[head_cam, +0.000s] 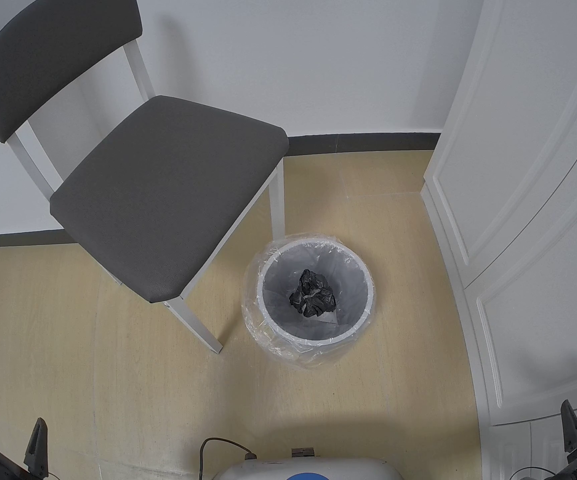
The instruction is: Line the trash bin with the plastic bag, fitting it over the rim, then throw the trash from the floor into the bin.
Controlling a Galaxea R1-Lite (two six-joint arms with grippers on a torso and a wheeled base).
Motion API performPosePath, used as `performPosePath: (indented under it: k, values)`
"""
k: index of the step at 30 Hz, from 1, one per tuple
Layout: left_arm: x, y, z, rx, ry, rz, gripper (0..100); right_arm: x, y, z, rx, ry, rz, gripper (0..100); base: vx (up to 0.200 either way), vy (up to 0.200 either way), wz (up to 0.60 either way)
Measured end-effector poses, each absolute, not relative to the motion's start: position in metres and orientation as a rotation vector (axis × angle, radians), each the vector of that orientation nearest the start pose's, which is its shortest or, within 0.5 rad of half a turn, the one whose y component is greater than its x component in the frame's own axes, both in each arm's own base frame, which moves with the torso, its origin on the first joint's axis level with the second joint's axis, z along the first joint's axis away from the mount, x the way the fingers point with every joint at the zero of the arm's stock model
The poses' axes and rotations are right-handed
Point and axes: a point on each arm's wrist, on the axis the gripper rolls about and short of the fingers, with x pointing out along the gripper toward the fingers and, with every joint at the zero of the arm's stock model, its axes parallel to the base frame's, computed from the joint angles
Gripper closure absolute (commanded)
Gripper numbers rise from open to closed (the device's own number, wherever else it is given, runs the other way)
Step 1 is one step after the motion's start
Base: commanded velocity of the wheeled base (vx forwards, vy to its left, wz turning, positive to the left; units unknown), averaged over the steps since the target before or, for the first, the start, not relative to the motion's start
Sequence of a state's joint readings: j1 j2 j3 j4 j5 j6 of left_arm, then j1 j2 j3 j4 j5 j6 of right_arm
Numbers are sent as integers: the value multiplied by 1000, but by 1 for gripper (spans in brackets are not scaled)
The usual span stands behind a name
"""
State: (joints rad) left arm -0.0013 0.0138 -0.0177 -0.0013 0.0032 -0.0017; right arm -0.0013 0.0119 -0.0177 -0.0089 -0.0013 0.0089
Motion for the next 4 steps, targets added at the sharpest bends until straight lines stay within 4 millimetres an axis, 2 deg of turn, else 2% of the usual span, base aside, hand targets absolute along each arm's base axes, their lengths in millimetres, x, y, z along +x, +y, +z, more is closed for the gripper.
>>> performPosePath:
  k: [4]
  values:
    - [-23, 0, 81, -9, -6, 2, 0, -23, 0, 82, 9, -14, -2, 0, 0, 0, 0]
